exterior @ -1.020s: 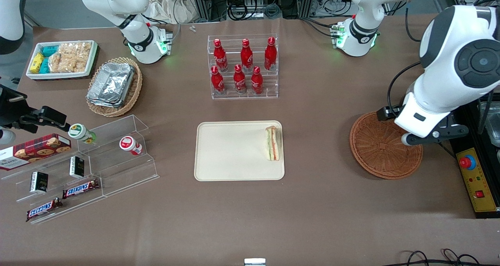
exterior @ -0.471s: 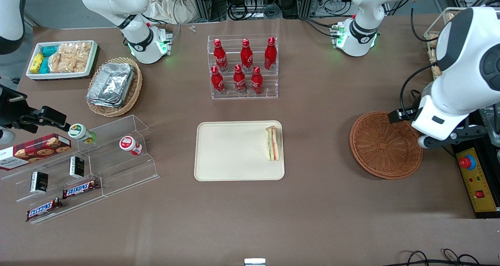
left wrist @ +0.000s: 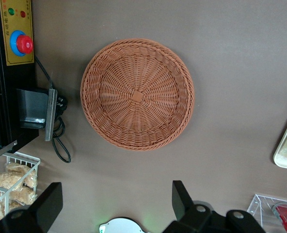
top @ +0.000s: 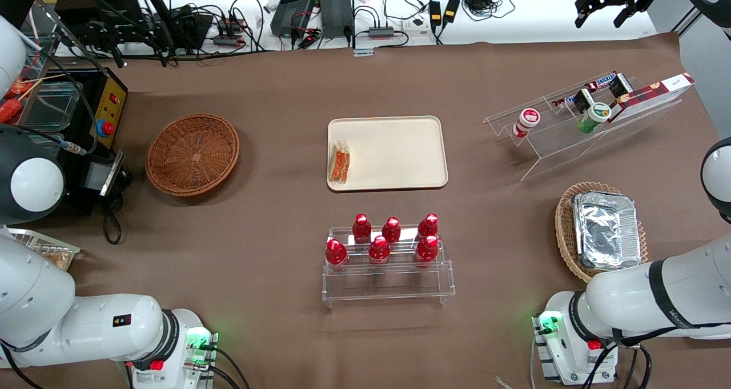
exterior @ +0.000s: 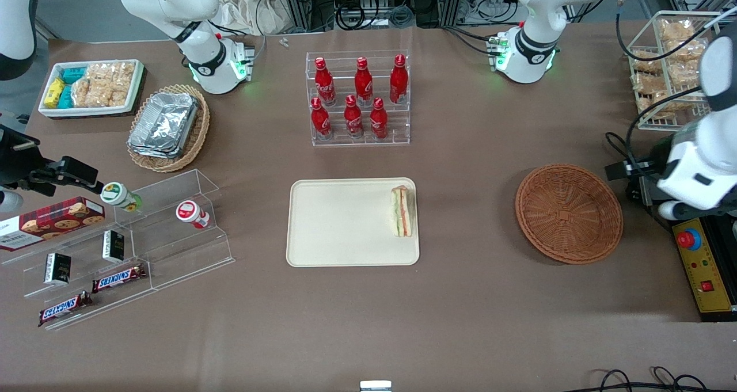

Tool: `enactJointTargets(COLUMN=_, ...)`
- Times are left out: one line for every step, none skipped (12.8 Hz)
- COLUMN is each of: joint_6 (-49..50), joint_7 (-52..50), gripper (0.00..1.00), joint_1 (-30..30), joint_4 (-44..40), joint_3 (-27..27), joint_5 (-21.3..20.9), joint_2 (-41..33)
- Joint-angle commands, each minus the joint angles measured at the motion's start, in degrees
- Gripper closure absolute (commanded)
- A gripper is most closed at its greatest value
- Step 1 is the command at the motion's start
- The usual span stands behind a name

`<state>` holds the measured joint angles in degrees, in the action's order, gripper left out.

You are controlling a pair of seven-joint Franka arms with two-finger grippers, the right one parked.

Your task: Place sandwich from basket to tray

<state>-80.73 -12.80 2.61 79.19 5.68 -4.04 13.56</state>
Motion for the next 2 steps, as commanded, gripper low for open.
enactJointTargets(joint_6=-1.2, joint_7=2.9, gripper=0.00, joint_1=-2.7, joint_4=1.1, joint_3=-3.7, joint_5=1.8, joint_2=-1.5)
enactJointTargets(joint_6=-1.4, joint_7=2.9, gripper=0.00, joint_1=-2.7, joint_4=1.2, joint_3=-3.7, joint_5=1.8, joint_2=-1.4)
